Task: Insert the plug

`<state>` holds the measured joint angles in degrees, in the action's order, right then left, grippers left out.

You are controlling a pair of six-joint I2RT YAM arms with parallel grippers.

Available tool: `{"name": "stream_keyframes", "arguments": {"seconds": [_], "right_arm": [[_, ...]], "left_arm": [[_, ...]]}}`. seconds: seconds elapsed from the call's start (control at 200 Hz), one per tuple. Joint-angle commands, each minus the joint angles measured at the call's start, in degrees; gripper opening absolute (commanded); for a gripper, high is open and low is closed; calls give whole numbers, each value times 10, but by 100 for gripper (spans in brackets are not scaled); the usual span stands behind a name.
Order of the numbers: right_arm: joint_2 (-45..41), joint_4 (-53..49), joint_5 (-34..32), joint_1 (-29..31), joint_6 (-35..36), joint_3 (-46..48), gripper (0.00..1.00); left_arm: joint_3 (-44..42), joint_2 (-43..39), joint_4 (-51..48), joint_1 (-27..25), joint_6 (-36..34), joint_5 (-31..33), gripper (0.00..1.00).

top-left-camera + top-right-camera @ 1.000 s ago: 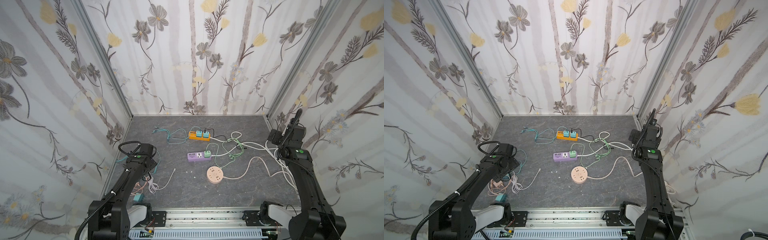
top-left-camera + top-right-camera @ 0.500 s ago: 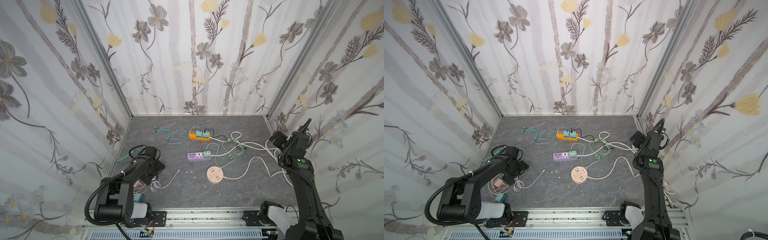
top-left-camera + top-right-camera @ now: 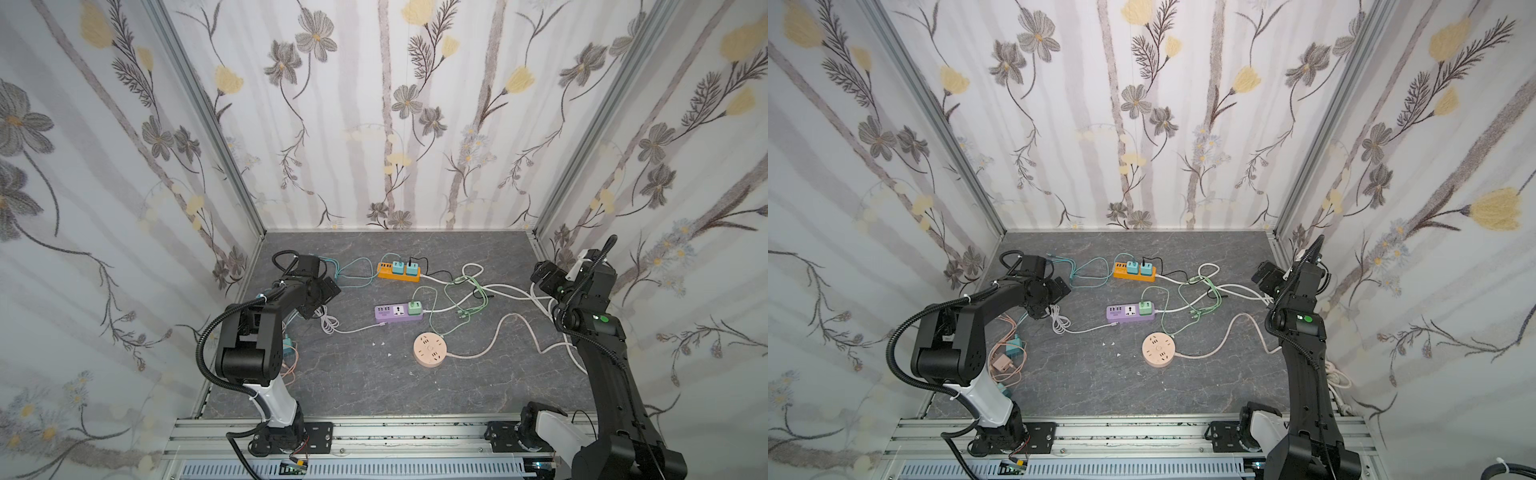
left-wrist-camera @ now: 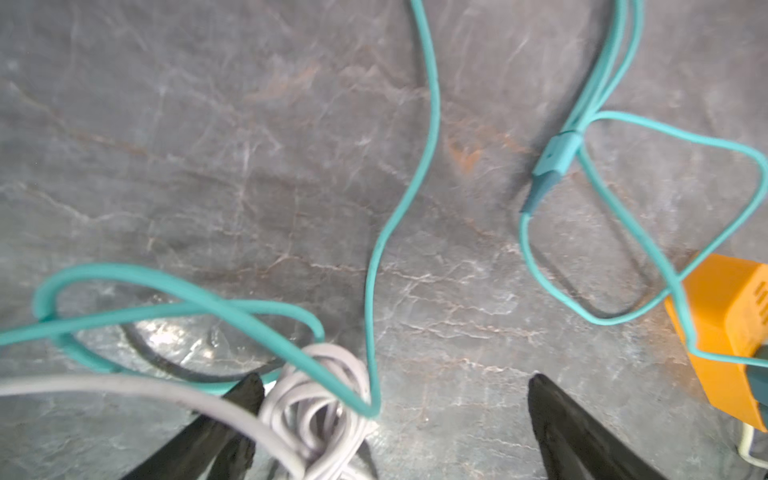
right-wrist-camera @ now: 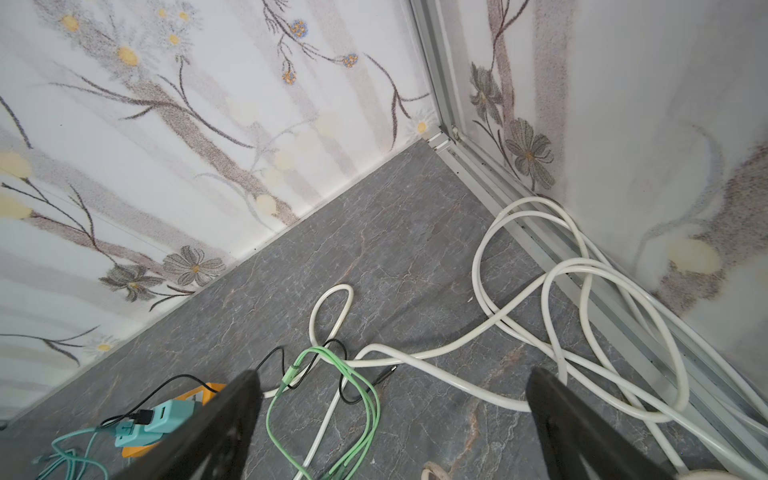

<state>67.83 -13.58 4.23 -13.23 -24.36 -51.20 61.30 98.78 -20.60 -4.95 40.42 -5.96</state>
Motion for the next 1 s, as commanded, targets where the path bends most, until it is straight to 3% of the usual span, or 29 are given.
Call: {"name": "stream_keyframes", "arguments": {"seconds": [0.0, 0.18, 0.315, 0.45, 0.684, 0.789, 0.889, 0.994], "right_arm": [[7, 3, 35, 8, 0, -2, 99], [27, 26, 44, 39, 6, -2, 99], [55, 31, 25, 60, 2, -19, 99], [81, 19, 24, 67, -16, -56, 99], [111, -9, 19, 76, -35, -102, 99], [107, -6, 15, 81, -44, -108, 99], [104, -5, 14, 85, -47, -111, 99], [106, -15, 10, 86, -45, -115, 99]], "left_arm": [[17, -23, -61, -11, -23, 50, 100], [14, -76, -192, -28, -27, 202, 100], [-5, -108, -229, -7, -5, 246, 100], [-38, -151, -261, 26, 66, 290, 100], [-91, -184, -307, 71, 175, 245, 100], [-144, -209, -284, 83, 209, 243, 100], [-195, -223, -240, 121, 211, 187, 100], [-216, -219, -210, 128, 205, 164, 100]]}}
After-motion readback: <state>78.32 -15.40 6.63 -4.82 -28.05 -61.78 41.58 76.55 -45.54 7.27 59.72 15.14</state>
